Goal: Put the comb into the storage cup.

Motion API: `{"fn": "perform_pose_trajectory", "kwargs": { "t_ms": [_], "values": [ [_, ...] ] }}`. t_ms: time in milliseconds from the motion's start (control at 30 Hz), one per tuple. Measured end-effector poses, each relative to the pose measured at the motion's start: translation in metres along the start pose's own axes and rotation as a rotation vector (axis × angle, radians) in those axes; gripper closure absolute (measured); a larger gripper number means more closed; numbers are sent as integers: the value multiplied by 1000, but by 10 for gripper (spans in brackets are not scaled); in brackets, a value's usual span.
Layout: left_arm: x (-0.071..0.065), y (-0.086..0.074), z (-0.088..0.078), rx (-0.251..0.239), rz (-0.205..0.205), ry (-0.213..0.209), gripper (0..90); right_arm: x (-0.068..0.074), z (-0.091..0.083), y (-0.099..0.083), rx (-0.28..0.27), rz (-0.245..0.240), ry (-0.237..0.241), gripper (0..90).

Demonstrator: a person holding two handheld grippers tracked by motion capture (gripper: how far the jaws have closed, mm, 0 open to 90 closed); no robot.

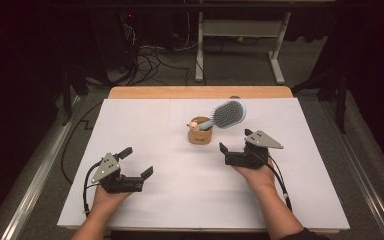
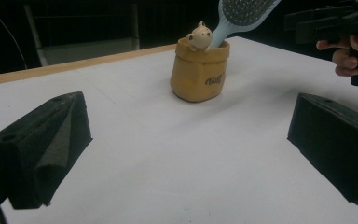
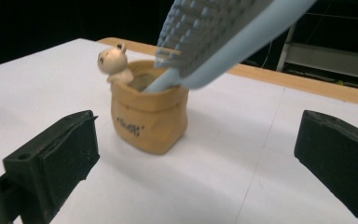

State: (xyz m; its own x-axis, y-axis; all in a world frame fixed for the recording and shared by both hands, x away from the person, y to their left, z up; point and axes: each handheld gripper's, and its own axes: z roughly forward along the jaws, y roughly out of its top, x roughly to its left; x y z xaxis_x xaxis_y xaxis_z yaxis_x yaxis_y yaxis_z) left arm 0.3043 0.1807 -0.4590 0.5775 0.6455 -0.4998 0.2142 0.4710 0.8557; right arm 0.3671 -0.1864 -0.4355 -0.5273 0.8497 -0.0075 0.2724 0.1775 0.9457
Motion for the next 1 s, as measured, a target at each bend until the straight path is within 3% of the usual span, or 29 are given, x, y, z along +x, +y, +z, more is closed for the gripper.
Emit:
{"fn": "perform_pose_trajectory", "kwargs": {
  "t_ms": [200, 467, 733, 1000],
  "values": [
    [0, 1, -1, 2, -3, -3, 3, 3, -17, -15, -8, -20, 17, 4],
    [0, 3, -4, 8, 4, -2, 3, 4, -56, -34, -25, -53, 12, 4],
    [-7, 5, -11, 2, 16, -16, 3, -12, -98, -48, -98, -18, -36, 4],
    [-8, 1, -21, 12, 18, -9, 3, -25, -127, -65, -102, 13, -70, 4]
  ]
}}
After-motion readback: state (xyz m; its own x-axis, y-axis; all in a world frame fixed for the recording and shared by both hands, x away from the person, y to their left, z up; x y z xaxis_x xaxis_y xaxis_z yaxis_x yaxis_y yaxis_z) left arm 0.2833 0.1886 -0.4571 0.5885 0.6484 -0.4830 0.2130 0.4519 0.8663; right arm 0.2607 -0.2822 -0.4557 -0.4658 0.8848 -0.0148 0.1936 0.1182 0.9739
